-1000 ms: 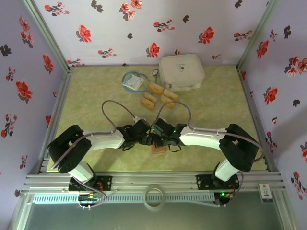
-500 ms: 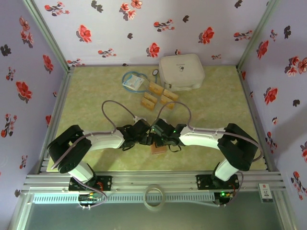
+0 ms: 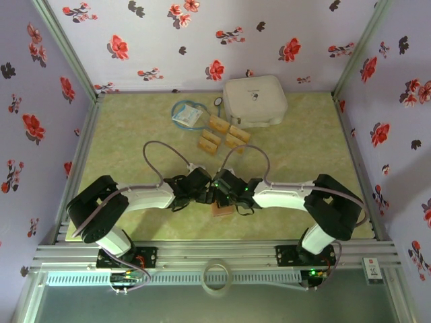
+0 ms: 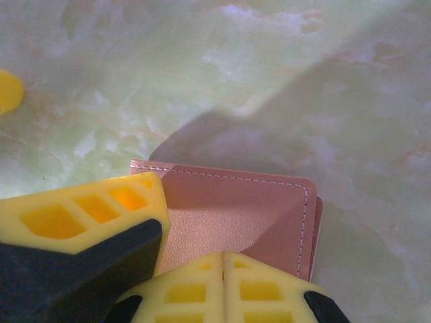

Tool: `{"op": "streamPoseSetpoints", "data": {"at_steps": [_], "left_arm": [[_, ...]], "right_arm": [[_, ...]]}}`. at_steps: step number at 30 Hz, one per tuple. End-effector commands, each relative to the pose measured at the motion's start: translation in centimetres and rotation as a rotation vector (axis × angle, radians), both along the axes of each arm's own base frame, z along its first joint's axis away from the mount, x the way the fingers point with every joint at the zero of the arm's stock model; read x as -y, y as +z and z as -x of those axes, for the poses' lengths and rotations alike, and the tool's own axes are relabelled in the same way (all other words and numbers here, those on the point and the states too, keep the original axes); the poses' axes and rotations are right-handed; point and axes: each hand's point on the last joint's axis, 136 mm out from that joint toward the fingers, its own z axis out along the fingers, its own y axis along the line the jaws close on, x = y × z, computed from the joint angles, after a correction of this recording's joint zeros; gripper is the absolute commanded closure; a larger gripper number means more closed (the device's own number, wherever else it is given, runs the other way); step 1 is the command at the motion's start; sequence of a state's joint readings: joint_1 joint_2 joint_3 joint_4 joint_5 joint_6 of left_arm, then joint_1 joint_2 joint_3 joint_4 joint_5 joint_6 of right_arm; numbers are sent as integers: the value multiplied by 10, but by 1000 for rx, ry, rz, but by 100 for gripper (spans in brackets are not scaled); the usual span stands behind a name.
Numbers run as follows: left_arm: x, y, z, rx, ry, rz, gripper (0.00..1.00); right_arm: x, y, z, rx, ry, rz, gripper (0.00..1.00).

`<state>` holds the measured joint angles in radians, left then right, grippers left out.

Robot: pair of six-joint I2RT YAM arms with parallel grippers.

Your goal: Put the credit cards into the card holder

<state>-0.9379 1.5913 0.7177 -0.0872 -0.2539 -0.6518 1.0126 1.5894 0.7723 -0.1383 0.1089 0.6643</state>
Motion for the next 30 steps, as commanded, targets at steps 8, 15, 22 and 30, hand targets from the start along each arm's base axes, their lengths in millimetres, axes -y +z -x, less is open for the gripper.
{"op": "streamPoseSetpoints", "data": {"at_steps": [8, 15, 22, 30], "left_arm": [[-4, -33, 15, -99, -21, -34, 0], [-5, -35, 16, -103, -17, -43, 0], [-6, -35, 15, -105, -10, -50, 0], [-5, -36, 14, -109, -6, -56, 0]], "right_arm": [[41, -51, 45, -100, -11, 100, 100], [47, -62, 55, -29, 20, 37, 100], [53, -74, 66, -6, 53, 24, 100], [65, -91, 75, 5, 58, 51, 100]]}}
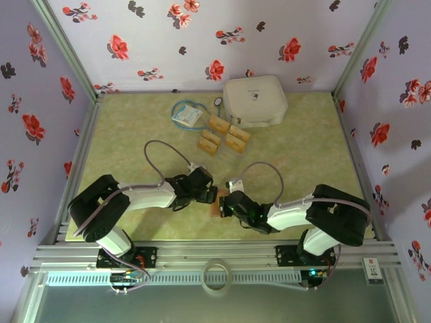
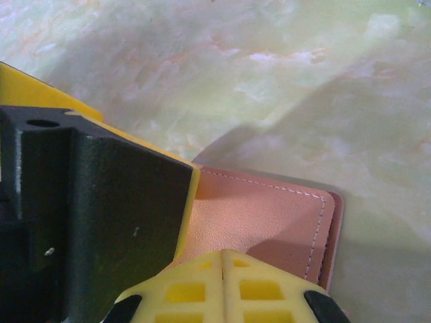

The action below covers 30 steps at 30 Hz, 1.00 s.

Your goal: Put the credit cards into the card holder

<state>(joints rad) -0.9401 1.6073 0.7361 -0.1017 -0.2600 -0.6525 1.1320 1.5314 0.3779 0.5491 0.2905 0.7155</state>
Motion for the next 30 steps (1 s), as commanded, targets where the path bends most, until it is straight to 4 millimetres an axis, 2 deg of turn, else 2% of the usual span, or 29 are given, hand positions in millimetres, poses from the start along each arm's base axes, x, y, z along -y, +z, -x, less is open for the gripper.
{"op": "streamPoseSetpoints", "data": {"at_steps": [1, 10, 14, 18, 22, 27, 30], "left_arm": [[-6, -32, 14, -103, -8, -41, 0], [-5, 10, 8, -51, -30, 0, 0], [-3, 15, 11, -55, -43, 23, 0], [-2, 9, 17, -72, -54, 49, 0], [-8, -7, 25, -103, -57, 25, 0], [-14, -29, 33, -141, -47, 8, 0], [-16, -35, 35, -152, -46, -5, 0]], "right_arm": [[65, -90, 62, -260, 85, 327, 100], [65, -85, 57, -253, 55, 328, 100], [64, -86, 57, -261, 51, 336, 100], [62, -85, 57, -271, 51, 341, 100], [56, -78, 55, -271, 49, 339, 100], [45, -60, 49, -254, 50, 319, 100], [39, -46, 45, -237, 48, 294, 100]]}}
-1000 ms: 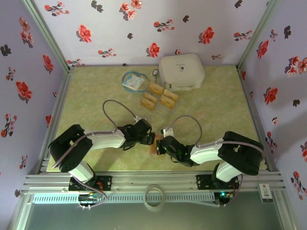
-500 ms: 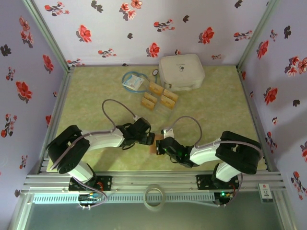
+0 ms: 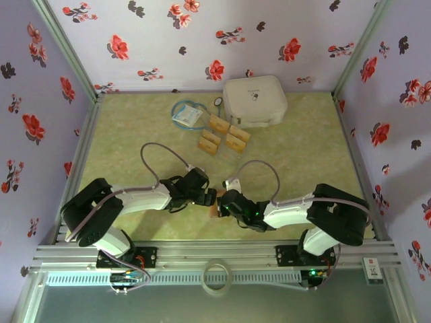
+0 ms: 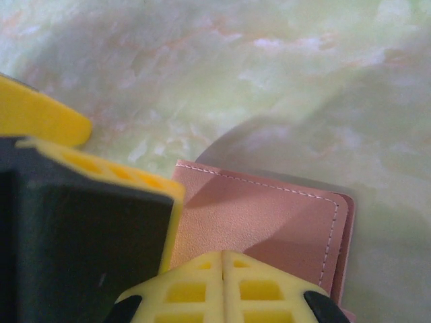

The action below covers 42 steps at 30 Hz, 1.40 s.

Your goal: Put the credit cards into the card holder

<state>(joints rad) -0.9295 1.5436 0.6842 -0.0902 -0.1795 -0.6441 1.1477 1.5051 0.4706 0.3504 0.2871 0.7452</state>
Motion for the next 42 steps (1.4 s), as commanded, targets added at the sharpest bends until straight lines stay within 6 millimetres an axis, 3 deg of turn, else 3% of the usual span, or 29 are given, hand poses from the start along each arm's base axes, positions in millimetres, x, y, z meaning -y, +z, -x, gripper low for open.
{"op": "streamPoseSetpoints", "data": {"at_steps": [1, 9, 15, 25, 35, 42], "left_arm": [[-16, -39, 22, -113, -11, -64, 0], [-18, -47, 23, -122, 1, -75, 0], [-19, -52, 24, -130, 2, -86, 0], [-3, -13, 27, -76, -50, -27, 0], [18, -12, 41, -57, -114, -2, 0], [20, 5, 41, -6, -114, 15, 0]], "right_arm": [[44, -45, 39, -181, 51, 232, 100], [37, -7, 22, -145, 40, 158, 100], [35, 11, 16, -136, 39, 112, 100], [36, 25, 12, -121, 26, 81, 100], [42, 26, 12, -124, 20, 72, 100], [44, 25, 12, -124, 17, 66, 100]]}}
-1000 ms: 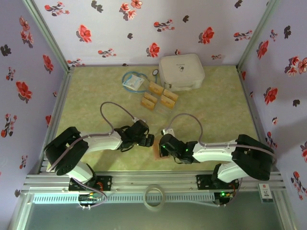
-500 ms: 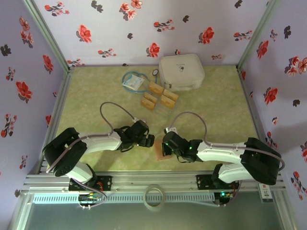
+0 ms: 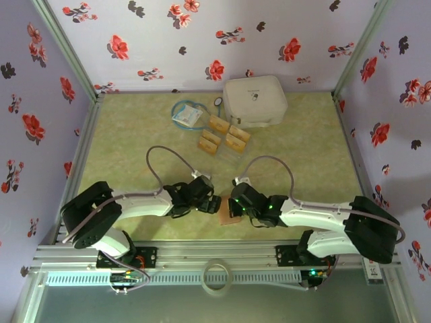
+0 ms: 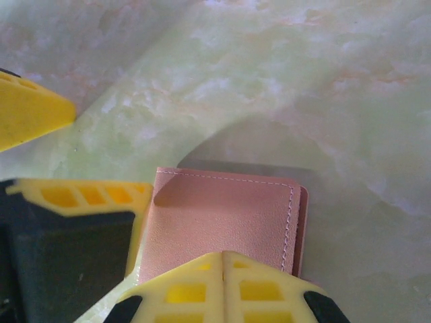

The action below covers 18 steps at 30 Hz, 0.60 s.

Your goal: Put the credit cards into the card holder

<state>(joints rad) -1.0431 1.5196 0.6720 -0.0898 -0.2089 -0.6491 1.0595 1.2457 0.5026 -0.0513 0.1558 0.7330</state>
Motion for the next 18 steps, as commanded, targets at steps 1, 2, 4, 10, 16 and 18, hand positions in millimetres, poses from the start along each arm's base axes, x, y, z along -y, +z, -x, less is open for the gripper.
{"op": "streamPoseSetpoints", "data": {"at_steps": [1, 2, 4, 10, 16, 18], "left_arm": [[1, 1, 14, -33, -23, 13, 0], [2, 2, 14, -32, -28, 13, 0], [3, 0, 16, -37, -35, 11, 0], [4, -15, 18, -61, -37, -59, 0], [-6, -30, 20, -63, -23, -162, 0], [-7, -35, 22, -70, -21, -173, 0]], "right_arm": [[3, 1, 0, 7, 8, 3, 100], [3, 0, 0, 6, 7, 3, 100], [3, 0, 0, 5, 7, 3, 100], [6, -5, 1, 2, -2, -1, 100], [4, -5, 3, -8, 12, -13, 100], [4, -6, 3, -10, 13, -12, 100]]}}
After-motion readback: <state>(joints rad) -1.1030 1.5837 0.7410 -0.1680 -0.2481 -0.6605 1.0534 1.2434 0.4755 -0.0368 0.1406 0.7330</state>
